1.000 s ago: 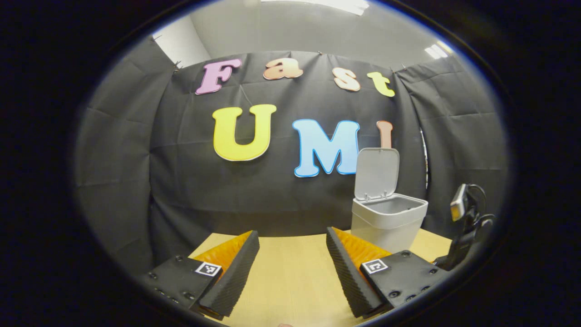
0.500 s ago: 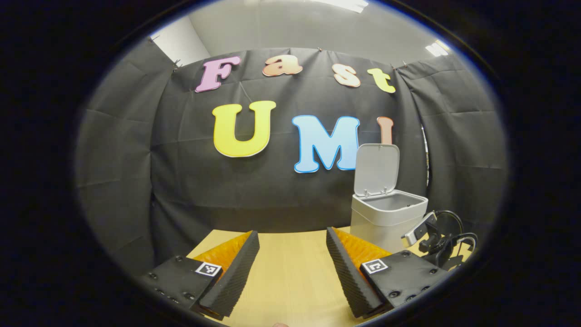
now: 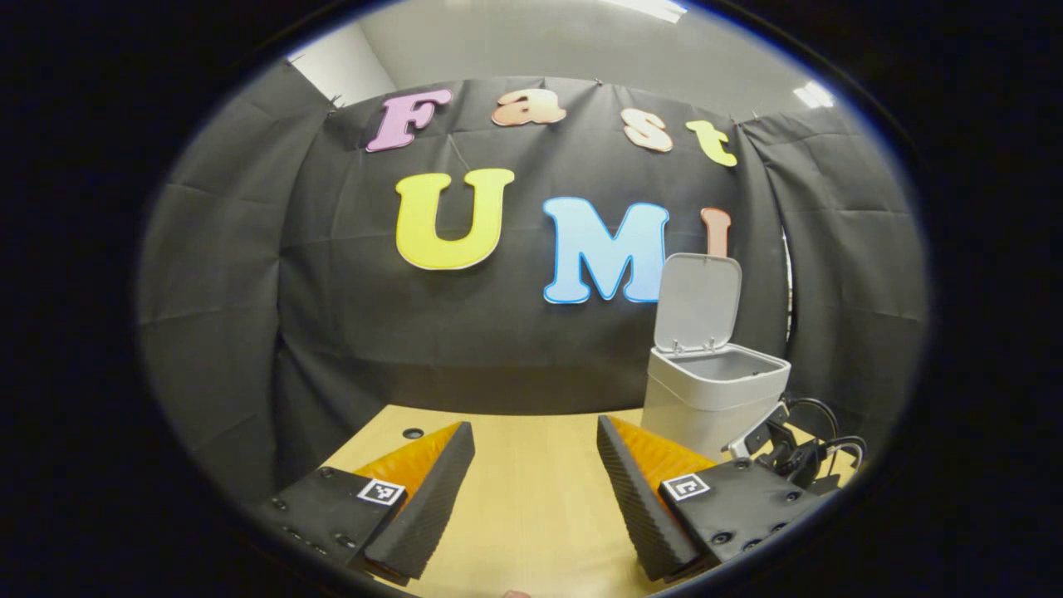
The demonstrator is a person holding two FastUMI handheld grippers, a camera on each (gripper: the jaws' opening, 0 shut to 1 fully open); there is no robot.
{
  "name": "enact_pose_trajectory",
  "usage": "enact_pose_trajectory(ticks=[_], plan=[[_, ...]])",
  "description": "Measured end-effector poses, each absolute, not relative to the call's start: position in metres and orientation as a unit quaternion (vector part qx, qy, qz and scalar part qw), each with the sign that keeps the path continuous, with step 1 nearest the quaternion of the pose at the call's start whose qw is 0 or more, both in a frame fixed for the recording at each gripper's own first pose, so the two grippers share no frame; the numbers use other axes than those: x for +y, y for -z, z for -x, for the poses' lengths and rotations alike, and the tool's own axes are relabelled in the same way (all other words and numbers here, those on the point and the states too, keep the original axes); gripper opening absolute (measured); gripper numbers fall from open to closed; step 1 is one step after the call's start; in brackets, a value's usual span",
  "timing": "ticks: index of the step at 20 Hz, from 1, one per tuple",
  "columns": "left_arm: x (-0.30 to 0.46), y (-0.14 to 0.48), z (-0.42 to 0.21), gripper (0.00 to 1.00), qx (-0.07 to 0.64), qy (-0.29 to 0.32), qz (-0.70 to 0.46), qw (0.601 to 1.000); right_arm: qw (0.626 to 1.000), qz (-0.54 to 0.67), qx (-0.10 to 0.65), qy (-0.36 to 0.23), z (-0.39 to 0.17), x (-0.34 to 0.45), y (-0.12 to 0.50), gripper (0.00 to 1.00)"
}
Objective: Press the lid of the desktop garbage bin to open it, pick up the crumpled paper on the desktop and throw it into the bin, then pick up the pop can on the desktop and drop it into the bin, and finally close the garbage bin lid.
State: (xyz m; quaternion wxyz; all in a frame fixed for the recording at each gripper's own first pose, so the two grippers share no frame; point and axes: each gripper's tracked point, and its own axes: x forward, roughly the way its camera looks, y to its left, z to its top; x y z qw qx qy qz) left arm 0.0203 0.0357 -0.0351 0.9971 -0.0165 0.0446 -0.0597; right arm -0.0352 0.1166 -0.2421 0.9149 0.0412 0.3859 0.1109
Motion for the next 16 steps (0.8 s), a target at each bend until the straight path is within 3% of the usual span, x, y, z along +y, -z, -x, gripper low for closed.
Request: enact_pose_trajectory(ticks=[10,16], plan=[[0.027,0.045,-0.021,0.99,0.051,0.052,0.033,0.997,0.923,-0.073,0.346,-0.151,0.05,0.106,0.204,0.84],[0.021,0.051,-0.02,0.99,0.056,0.05,0.042,0.996,0.949,-0.091,0.269,-0.139,0.049,0.075,0.144,0.84]])
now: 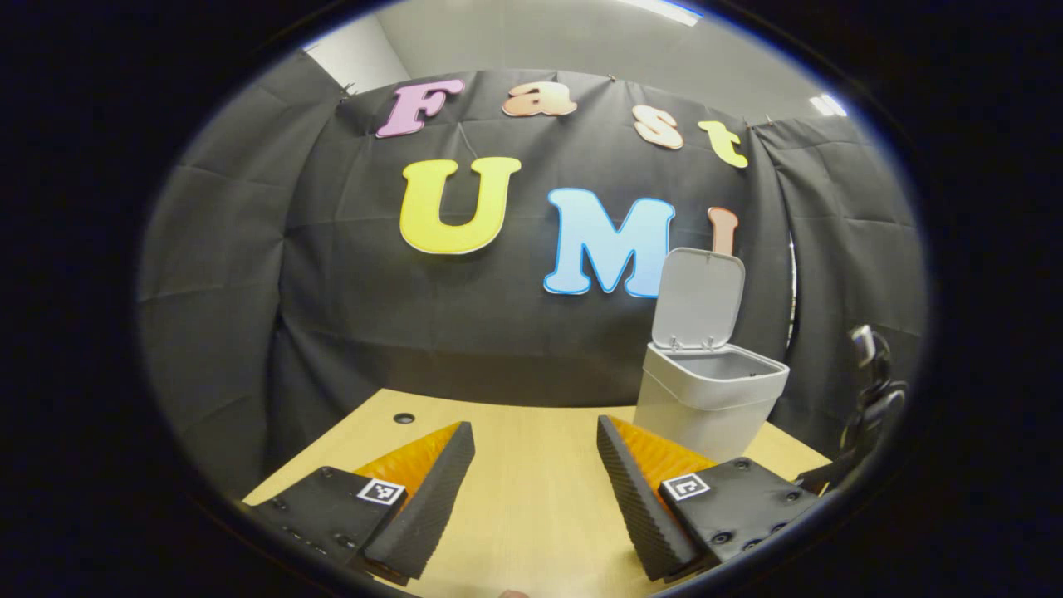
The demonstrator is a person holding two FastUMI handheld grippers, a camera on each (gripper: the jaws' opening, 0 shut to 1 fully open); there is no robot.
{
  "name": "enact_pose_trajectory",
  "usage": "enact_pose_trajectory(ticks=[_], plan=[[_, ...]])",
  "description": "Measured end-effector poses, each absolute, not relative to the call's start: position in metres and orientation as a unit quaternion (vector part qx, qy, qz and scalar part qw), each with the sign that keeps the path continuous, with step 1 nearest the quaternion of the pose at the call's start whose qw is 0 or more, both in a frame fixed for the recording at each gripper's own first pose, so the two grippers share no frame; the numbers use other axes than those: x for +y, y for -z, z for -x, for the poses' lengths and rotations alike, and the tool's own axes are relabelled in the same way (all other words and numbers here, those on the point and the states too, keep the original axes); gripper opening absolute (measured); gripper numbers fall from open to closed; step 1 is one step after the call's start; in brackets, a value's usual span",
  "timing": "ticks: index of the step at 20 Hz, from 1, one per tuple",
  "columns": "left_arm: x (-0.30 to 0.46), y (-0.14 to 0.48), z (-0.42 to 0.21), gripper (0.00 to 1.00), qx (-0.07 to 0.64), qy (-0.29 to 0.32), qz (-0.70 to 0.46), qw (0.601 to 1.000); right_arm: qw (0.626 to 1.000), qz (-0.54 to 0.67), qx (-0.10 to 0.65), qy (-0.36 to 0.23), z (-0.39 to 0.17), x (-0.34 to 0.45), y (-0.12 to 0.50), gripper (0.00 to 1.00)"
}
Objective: Press the lid of the desktop garbage bin to open it, pick up the crumpled paper on the desktop and throw it into the bin, then pick up the pop can on the desktop and drop it into the bin, and finally close the garbage bin lid.
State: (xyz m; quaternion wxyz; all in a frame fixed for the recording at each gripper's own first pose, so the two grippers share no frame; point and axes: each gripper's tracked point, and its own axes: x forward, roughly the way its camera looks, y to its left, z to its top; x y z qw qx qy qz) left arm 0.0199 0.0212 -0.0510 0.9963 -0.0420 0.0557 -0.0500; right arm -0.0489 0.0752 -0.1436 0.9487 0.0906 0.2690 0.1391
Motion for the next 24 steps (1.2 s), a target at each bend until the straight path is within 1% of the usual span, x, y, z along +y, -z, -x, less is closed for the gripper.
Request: enact_pose_trajectory(ticks=[8,13,14,16,19,21,22,24], plan=[[0.014,0.052,-0.022,0.99,0.056,0.053,0.047,0.996,0.98,-0.081,0.156,-0.093,0.024,0.025,0.055,0.84],[0.007,0.056,-0.021,0.99,0.059,0.057,0.059,0.995,0.99,-0.052,0.106,-0.072,0.001,0.006,0.022,0.84],[0.007,0.057,-0.02,0.96,0.059,0.057,0.061,0.995,0.992,-0.046,0.096,-0.067,-0.003,0.004,0.017,0.84],[0.005,0.057,-0.019,0.98,0.063,0.06,0.065,0.994,0.995,-0.033,0.071,-0.06,-0.009,0.0,0.004,0.84],[0.006,0.057,-0.019,0.96,0.061,0.058,0.06,0.995,0.999,-0.01,0.024,-0.037,-0.019,-0.01,-0.02,0.84],[0.009,0.054,-0.018,0.98,0.058,0.054,0.054,0.995,1.0,0.009,-0.004,-0.018,-0.028,-0.018,-0.036,0.84],[0.009,0.054,-0.017,0.98,0.058,0.053,0.053,0.996,1.0,0.022,-0.014,-0.007,-0.034,-0.023,-0.041,0.84],[0.012,0.052,-0.014,0.98,0.057,0.051,0.051,0.996,0.999,0.043,-0.011,0.009,-0.045,-0.029,-0.04,0.83]])
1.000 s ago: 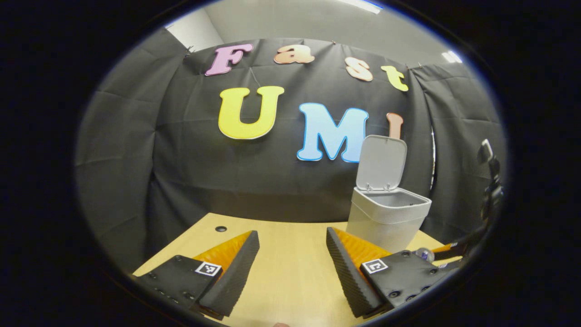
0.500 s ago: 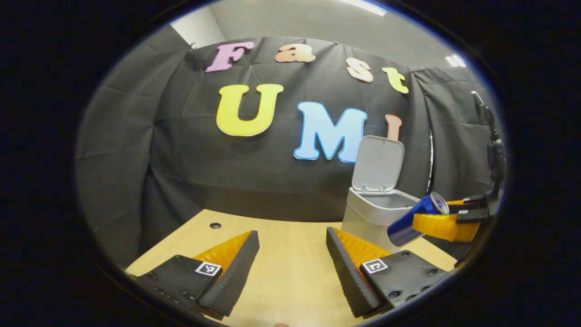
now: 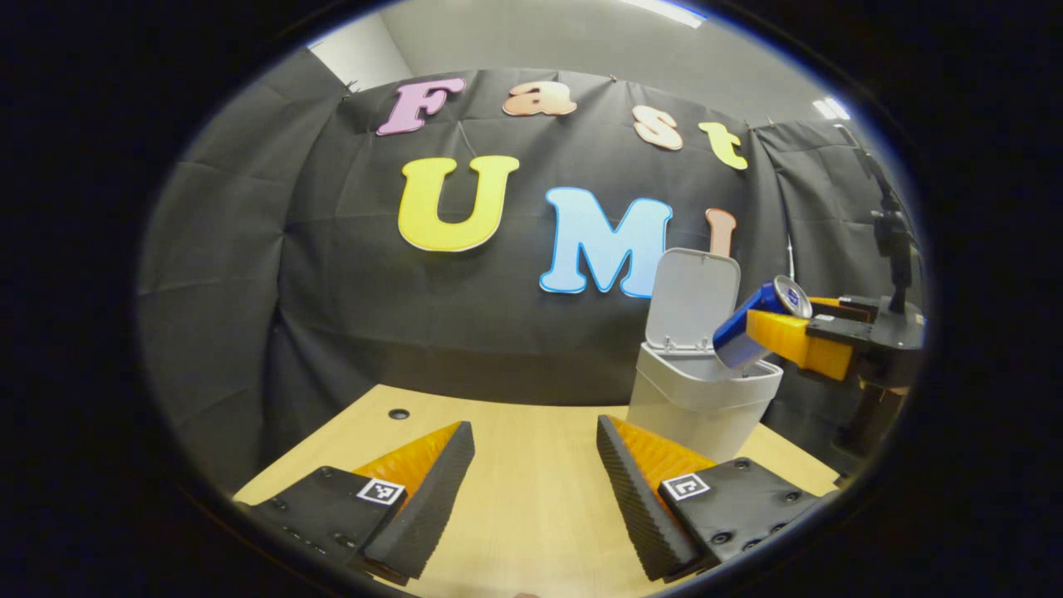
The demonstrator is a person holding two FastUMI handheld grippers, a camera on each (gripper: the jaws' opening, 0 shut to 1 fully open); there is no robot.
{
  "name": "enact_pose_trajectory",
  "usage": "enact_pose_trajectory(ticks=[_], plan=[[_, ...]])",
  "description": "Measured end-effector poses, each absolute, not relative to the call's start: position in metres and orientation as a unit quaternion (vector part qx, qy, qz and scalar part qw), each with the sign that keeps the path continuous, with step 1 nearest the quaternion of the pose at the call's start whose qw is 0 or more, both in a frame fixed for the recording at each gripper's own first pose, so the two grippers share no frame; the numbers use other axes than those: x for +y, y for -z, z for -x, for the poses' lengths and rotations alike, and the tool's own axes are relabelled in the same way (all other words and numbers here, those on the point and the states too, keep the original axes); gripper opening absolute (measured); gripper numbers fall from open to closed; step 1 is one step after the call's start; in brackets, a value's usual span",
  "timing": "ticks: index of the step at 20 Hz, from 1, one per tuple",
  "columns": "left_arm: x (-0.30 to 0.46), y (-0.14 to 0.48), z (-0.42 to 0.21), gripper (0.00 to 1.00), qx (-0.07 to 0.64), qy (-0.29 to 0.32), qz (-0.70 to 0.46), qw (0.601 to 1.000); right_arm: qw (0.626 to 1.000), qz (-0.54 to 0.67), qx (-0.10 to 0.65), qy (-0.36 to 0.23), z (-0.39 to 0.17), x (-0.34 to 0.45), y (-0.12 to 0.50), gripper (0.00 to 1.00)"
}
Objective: Press the lid of the desktop garbage bin to open it, pick up the crumpled paper on the desktop and throw it into the bin, then pick up the pop can on the desktop and drop it into the bin, and finally close the garbage bin lid.
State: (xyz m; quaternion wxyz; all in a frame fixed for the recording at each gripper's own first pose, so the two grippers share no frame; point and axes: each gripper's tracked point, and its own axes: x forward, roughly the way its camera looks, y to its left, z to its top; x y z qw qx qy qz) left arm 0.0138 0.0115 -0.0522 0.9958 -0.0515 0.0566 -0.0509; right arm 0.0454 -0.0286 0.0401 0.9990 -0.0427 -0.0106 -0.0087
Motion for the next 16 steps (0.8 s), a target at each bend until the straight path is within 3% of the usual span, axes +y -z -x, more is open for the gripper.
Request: enact_pose_trajectory(ticks=[16], plan=[[0.021,0.048,-0.002,0.98,0.053,0.036,0.045,0.997,0.997,0.042,0.054,0.021,-0.088,-0.028,-0.001,0.85]])
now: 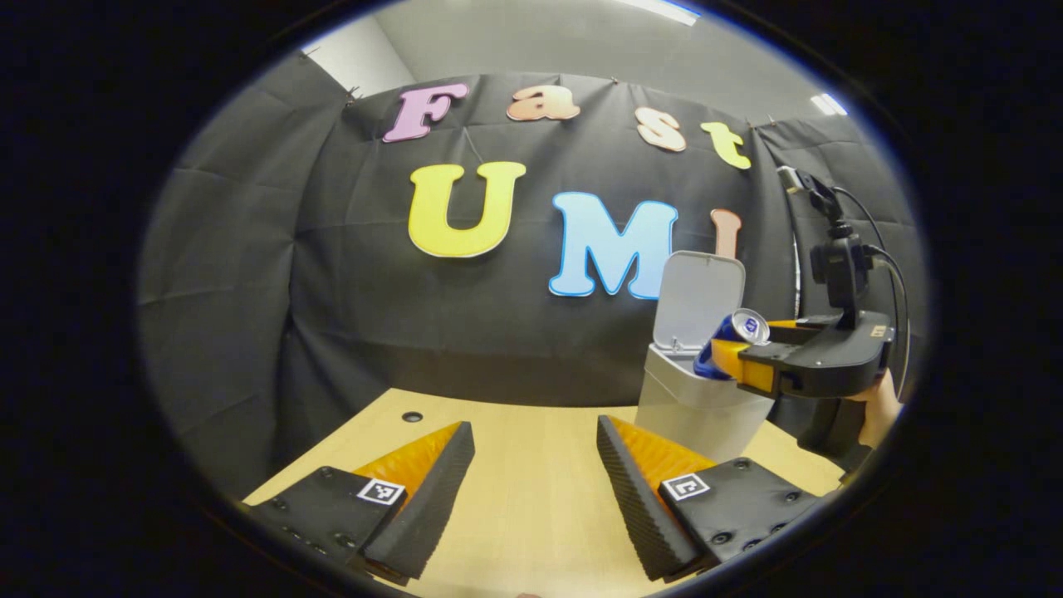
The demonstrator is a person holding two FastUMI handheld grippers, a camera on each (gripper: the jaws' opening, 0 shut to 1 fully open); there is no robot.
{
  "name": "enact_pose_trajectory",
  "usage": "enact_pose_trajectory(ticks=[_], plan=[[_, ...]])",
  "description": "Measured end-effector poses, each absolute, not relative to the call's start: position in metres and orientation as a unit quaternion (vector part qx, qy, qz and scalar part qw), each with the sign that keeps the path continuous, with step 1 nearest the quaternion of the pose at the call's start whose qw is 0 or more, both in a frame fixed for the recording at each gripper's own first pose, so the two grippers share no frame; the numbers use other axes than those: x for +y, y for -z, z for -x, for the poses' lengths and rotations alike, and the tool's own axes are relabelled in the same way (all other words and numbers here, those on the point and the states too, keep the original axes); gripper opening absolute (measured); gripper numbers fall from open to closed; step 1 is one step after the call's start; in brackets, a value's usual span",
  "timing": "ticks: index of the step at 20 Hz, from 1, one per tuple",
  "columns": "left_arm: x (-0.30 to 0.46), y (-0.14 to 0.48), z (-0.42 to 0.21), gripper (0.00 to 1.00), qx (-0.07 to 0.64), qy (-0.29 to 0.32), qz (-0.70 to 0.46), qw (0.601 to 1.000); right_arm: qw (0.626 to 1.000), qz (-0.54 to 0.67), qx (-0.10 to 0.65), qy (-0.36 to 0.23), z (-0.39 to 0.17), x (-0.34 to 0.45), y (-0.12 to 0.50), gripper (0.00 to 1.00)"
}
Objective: Press the lid of the desktop garbage bin to open it, pick up the crumpled paper on the desktop and throw it into the bin, then pick up the pop can on the desktop and drop it into the bin, and finally close the garbage bin lid.
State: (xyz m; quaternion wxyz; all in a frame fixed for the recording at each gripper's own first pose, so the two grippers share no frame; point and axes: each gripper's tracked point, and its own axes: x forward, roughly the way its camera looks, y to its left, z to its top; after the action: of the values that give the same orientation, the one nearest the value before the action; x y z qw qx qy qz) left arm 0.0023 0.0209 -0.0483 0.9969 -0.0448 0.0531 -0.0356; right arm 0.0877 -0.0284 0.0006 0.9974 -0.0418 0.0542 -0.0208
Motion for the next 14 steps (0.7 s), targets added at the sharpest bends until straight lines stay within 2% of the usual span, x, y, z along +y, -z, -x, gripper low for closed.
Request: enact_pose_trajectory(ticks=[14], plan=[[0.022,0.042,-0.006,0.99,0.04,0.055,0.044,0.997,0.998,0.018,0.041,0.051,-0.086,-0.05,-0.035,0.87]])
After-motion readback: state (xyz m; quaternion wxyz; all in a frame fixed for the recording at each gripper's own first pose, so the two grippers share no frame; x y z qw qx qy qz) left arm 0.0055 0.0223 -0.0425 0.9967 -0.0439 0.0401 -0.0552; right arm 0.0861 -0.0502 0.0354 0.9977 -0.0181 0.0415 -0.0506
